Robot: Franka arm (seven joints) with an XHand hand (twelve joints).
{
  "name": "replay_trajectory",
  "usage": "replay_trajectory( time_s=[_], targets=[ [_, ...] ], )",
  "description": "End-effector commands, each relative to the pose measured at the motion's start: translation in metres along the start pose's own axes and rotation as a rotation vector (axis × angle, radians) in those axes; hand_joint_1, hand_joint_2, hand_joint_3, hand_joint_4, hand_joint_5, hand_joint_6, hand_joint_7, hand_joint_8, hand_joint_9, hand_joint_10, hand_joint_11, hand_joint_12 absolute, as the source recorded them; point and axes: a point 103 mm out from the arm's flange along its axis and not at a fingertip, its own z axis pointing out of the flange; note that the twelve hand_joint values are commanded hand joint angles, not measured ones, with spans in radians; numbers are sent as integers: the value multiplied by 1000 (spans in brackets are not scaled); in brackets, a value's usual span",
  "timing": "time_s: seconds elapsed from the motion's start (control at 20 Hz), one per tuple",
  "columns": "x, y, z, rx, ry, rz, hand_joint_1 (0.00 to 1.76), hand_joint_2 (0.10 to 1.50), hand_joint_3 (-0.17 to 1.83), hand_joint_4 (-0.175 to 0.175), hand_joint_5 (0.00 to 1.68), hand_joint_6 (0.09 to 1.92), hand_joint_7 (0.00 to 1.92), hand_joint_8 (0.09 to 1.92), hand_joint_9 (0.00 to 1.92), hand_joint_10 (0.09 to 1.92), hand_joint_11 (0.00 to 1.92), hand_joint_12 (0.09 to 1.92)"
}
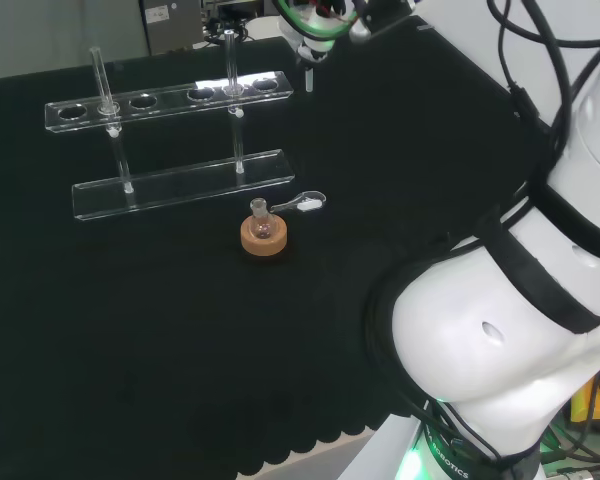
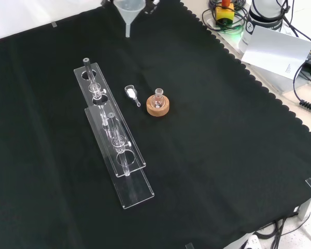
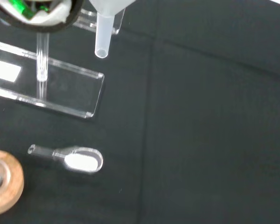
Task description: Place the funnel on the round-bottom flask.
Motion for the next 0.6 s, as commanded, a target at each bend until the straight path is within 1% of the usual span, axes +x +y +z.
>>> replay_trajectory(
  time_s=[0.05,0.35,0.6],
  targets=[
    [13,-32,23,-15,10,-10,818,642,592,-42,515,146,487,1000,692,733,255,1355],
    [36,-47,44,-10,4,-41,818,642,593,-42,515,153,483,995,692,733,258,1355],
    [53,-46,54,8,-3,-72,819,641,594,-42,517,160,483,990,694,733,261,1354]
  ],
)
